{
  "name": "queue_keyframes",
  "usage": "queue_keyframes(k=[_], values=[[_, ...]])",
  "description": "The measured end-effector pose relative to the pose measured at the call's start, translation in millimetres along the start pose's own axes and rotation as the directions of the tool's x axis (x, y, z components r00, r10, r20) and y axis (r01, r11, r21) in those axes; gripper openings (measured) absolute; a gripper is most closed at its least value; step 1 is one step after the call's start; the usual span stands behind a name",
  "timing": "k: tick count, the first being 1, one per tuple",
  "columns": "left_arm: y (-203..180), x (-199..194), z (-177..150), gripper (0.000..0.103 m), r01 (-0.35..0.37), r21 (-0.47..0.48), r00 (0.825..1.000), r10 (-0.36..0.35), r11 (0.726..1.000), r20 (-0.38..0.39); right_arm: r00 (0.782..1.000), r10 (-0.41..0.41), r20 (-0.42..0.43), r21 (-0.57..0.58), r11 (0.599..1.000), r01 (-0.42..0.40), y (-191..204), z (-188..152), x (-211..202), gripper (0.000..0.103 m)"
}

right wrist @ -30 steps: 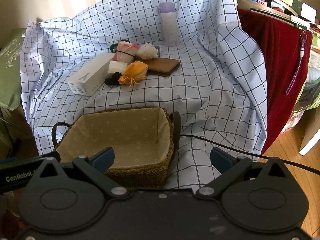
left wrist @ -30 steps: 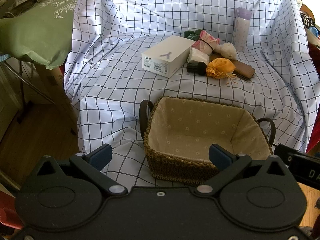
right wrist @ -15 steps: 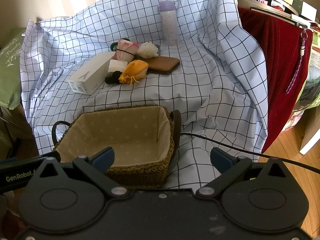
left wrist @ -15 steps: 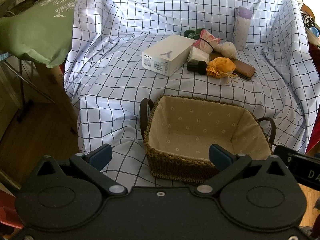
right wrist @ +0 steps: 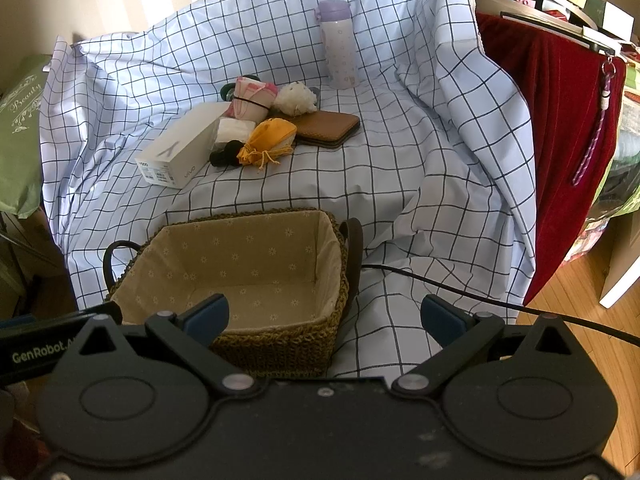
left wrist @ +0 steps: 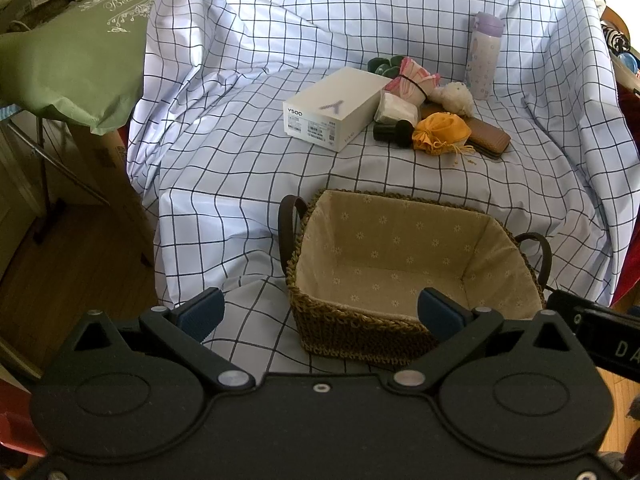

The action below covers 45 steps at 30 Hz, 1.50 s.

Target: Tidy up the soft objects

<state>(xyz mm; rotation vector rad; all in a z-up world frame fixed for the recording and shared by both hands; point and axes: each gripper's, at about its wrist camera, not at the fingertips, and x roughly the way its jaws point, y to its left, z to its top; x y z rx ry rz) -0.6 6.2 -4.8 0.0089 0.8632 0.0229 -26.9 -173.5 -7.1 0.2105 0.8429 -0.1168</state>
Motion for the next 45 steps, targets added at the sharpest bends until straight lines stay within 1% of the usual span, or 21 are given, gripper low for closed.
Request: queue_keyframes(k=[11,14,16,19,21,24,28,32,33,36,40,42,45], values=[[-0.2,0.2,-0.7,0.1,0.004,-0.001,1.0,-0.004,1.0,0.001,1.0,0.006,-0.005,0.007,1.0,-0.006,-3.5,2.2,2.1,0.102],[-0.8,0.2,-3.5,0.1,0.007,-0.004,1.0,-0.007,1.0,0.028,1.0,0.005,0.01,0.009,1.0,-0.005,-6.4,5.0,3.2,0.102],[-4.5,2.9,-2.0,0.1,0.002,-0.006,0.999,-0.002,1.0,0.048,0.999,0.009,0.043,0.022,1.0,-0.01,-11.3,9.9,1.6,0.102],[-5.5,3.2,4.6,0.1,0.003,-0.013,0.997,-0.002,1.0,0.08,0.997,0.007,0.079,0.045,0.999,-0.011,-15.8,16.7,1.2,0.102],[-6.4,4.8,12.8,0.1,0.006,-0.011,0.996,-0.005,1.0,0.086,0.995,0.015,0.098,0.067,0.998,-0.022,-19.3,27.4,2.7,0.102],[-9.1,9.3,24.4,0.1,0.016,0.005,0.996,-0.017,1.0,0.087,0.993,0.027,0.112,0.076,0.996,-0.035,-20.9,42.0,5.7,0.102],[-11.1,19.9,39.5,0.1,0.022,0.02,0.997,-0.023,1.0,0.078,0.99,0.012,0.138,0.051,0.998,-0.02,-16.1,60.7,12.0,0.102],[-10.6,34.7,54.4,0.099,0.04,0.018,0.998,-0.041,0.999,0.053,0.991,0.013,0.135,0.042,0.999,-0.019,-12.4,80.5,25.7,0.099],[-10.8,38.8,58.1,0.099,0.043,0.017,0.998,-0.044,0.999,0.049,0.992,0.009,0.13,0.036,0.999,-0.014,-10.8,85.3,30.1,0.096],[-10.8,48.7,68.2,0.099,0.043,0.018,0.998,-0.044,0.999,0.048,0.994,0.0,0.106,0.023,1.0,-0.002,-6.3,98.4,46.0,0.094],[-10.7,64.3,84.8,0.099,0.047,0.027,0.998,-0.048,0.999,0.045,0.998,0.0,0.062,0.006,1.0,0.0,-1.5,114.8,72.4,0.087],[-10.4,72.1,92.1,0.099,0.05,0.029,0.998,-0.051,0.998,0.043,0.999,-0.001,0.05,-0.001,1.0,0.001,0.7,122.8,84.7,0.086],[-11.2,84.6,102.7,0.099,0.055,0.042,0.997,-0.056,0.998,0.044,0.998,-0.009,0.054,-0.017,1.0,0.01,5.9,133.7,101.8,0.086]])
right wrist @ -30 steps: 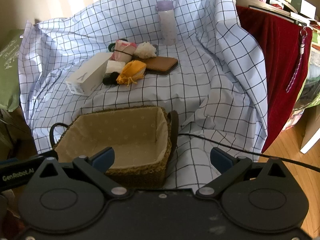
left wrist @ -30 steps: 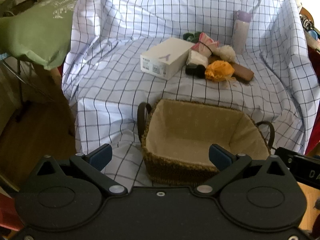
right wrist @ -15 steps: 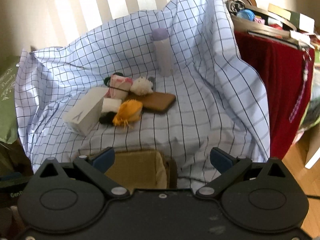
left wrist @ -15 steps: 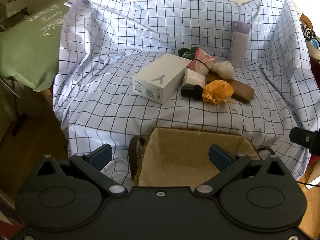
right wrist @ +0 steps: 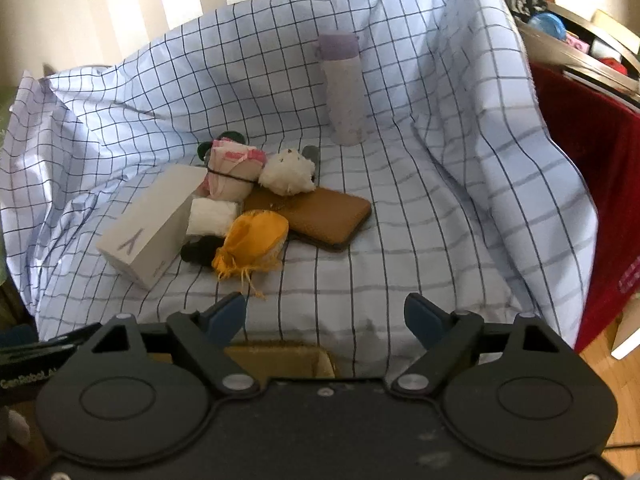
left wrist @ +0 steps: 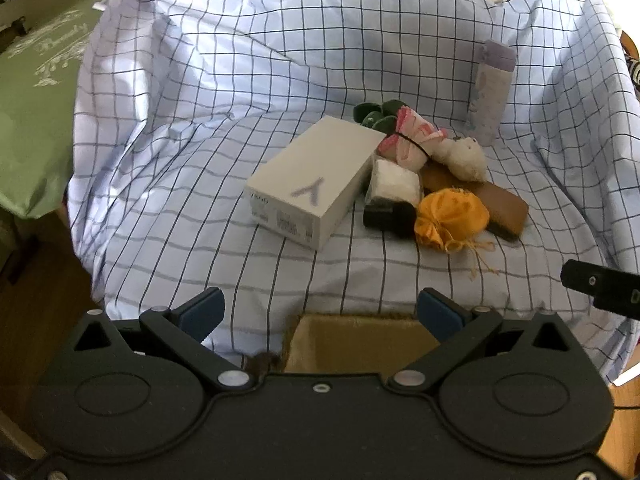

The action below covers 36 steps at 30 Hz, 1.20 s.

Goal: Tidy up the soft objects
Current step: 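Grasp the white fluffy plush with the right tool while the left tool grasps the pink-white cloth bundle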

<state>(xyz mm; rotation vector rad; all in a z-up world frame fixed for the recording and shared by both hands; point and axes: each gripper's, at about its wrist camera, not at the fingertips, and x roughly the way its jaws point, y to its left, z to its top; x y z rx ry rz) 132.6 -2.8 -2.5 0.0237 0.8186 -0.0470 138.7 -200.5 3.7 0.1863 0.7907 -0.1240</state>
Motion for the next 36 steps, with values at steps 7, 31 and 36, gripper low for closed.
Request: queue_keyframes(k=[7,31,36], values=[[-3.0,29.8,12.3,0.099,0.002,0.037,1.0,-0.002,0.999,-0.021,0.998,0.061,-0.028,-0.002,0.998,-0.062,8.5,18.3,40.6,0.089],[7.7,78.6,71.8,0.099,0.042,0.066,0.999,-0.042,0.997,0.005,0.999,0.002,0.044,-0.127,0.992,0.004,35.3,89.5,139.9,0.089],[-1.7,84.5,90.4,0.099,0.059,0.098,0.998,-0.062,0.993,0.027,0.999,0.0,0.032,-0.165,0.986,0.005,36.9,100.4,165.7,0.088]])
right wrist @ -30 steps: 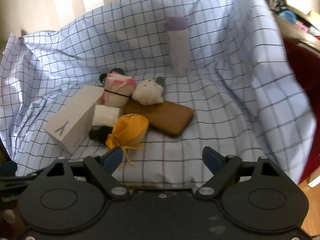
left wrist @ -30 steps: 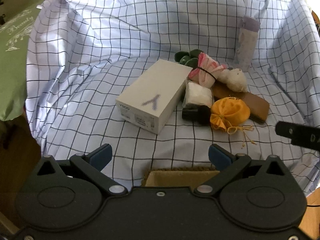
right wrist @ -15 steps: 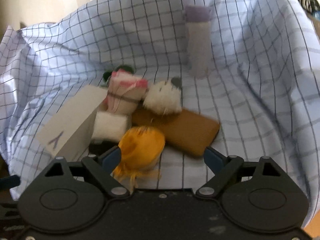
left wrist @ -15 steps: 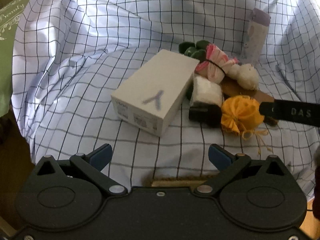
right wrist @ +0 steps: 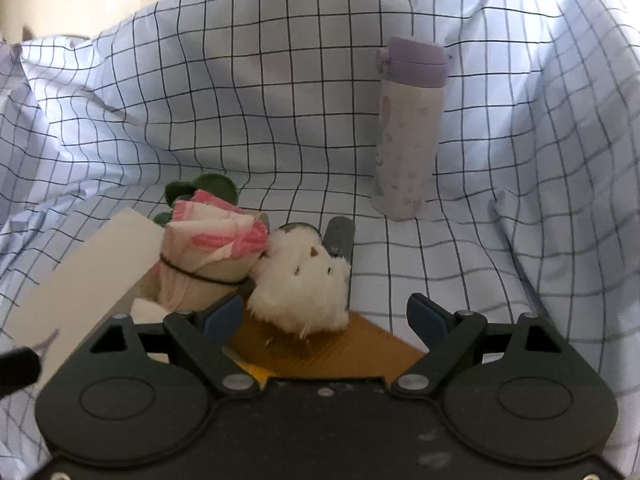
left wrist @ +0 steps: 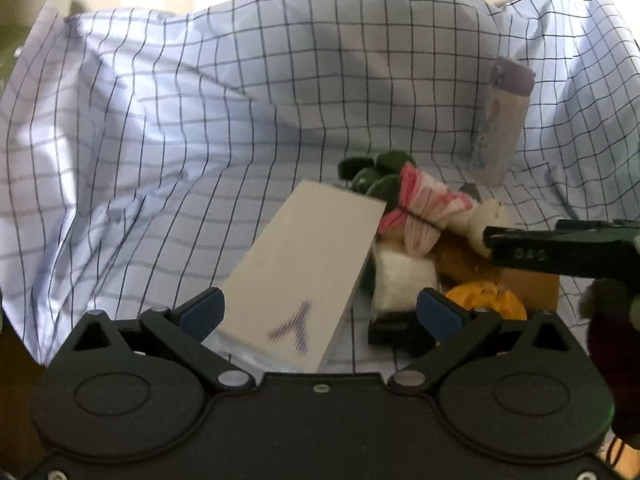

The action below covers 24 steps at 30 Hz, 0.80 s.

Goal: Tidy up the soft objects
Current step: 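Grasp the white fluffy plush with the right tool while the left tool grasps the pink-white cloth bundle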

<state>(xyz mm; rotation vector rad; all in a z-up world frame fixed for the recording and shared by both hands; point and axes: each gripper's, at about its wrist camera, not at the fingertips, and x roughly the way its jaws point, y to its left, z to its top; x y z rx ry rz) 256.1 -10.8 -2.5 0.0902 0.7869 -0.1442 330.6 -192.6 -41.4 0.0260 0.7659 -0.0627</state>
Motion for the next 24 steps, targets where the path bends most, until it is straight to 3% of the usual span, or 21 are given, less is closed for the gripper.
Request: queue_keyframes(k=[6,9,14,24], values=[[-10.1,7.8,9.1,0.099,0.01,0.036,1.0,-0.01,0.999,-0.004,0.999,0.049,-0.02,-0.035,0.998,-0.05,1.6,7.7,25.5,0.073],[-16.5,11.7,13.5,0.099,0.015,0.055,1.0,-0.015,0.998,-0.007,0.996,0.079,-0.042,-0.045,0.996,-0.081,0.2,7.2,33.7,0.048],[-30.1,18.3,22.9,0.099,0.029,0.091,1.0,-0.029,0.995,-0.004,0.997,0.078,-0.004,-0.019,0.997,-0.078,-10.4,6.3,28.0,0.044],[-68.4,49.6,43.8,0.099,0.055,0.177,0.998,-0.055,0.983,-0.008,0.999,-0.013,0.044,0.117,0.993,0.007,-53.7,2.7,11.8,0.044]])
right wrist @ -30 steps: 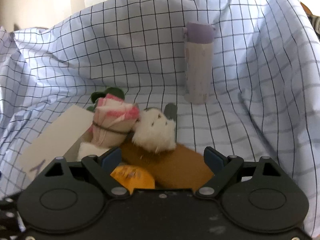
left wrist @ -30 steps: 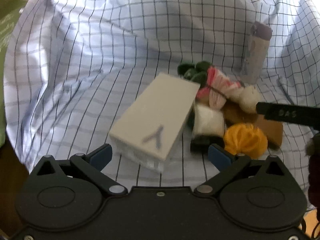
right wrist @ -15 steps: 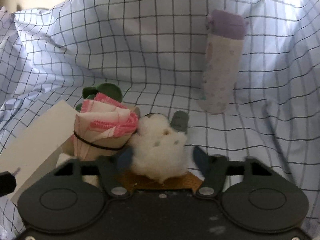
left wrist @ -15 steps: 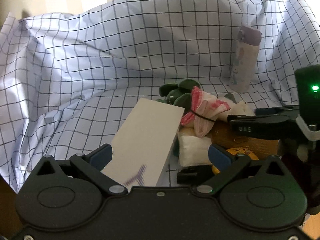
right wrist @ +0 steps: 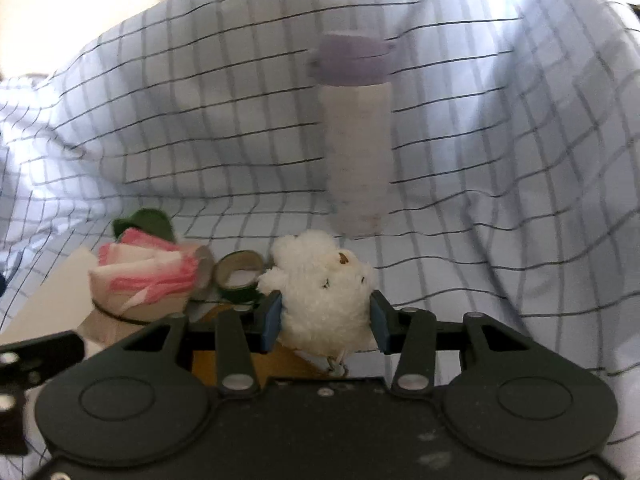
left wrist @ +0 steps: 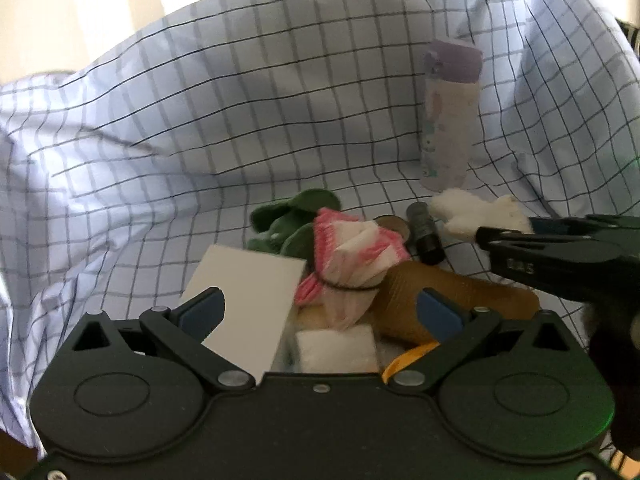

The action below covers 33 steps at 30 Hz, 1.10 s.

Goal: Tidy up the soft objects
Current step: 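Grasp the white fluffy plush with the right tool while the left tool grasps the pink-white cloth bundle, then carry the pink-white bundle into the basket with the left tool while the right tool carries the plush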

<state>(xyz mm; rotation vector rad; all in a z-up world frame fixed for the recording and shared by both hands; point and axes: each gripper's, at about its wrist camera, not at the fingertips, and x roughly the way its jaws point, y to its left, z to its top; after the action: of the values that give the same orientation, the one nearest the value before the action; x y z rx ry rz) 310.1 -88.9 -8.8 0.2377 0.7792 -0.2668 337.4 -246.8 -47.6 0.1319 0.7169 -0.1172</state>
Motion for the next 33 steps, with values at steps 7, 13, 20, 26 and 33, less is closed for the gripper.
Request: queue_keyframes(k=[7,13,20,26,33], values=[[-17.0,32.2,7.4,0.093,-0.031,0.056,0.999,0.032,0.998,-0.015,1.0,-0.013,0.021,0.044,0.999,0.012,-17.6,-6.8,-7.6,0.044],[-25.6,56.5,10.0,0.072,-0.053,0.076,0.998,0.056,0.996,-0.038,1.0,-0.005,0.024,0.058,0.998,0.004,-23.4,-11.7,-11.1,0.044],[-24.8,55.8,17.1,0.048,-0.016,0.063,1.0,0.016,0.998,0.002,0.999,-0.007,0.038,0.07,0.998,0.005,-24.5,-13.7,-19.0,0.044],[-11.9,23.8,25.8,0.048,-0.003,0.008,0.997,0.003,1.0,0.074,0.998,-0.004,0.067,0.079,0.997,-0.001,-23.1,-11.3,-36.5,0.044],[0.1,-32.7,19.4,0.048,0.034,-0.051,0.991,-0.027,0.998,0.13,0.993,0.008,0.115,0.068,0.998,-0.016,-13.5,-12.4,-77.5,0.044]])
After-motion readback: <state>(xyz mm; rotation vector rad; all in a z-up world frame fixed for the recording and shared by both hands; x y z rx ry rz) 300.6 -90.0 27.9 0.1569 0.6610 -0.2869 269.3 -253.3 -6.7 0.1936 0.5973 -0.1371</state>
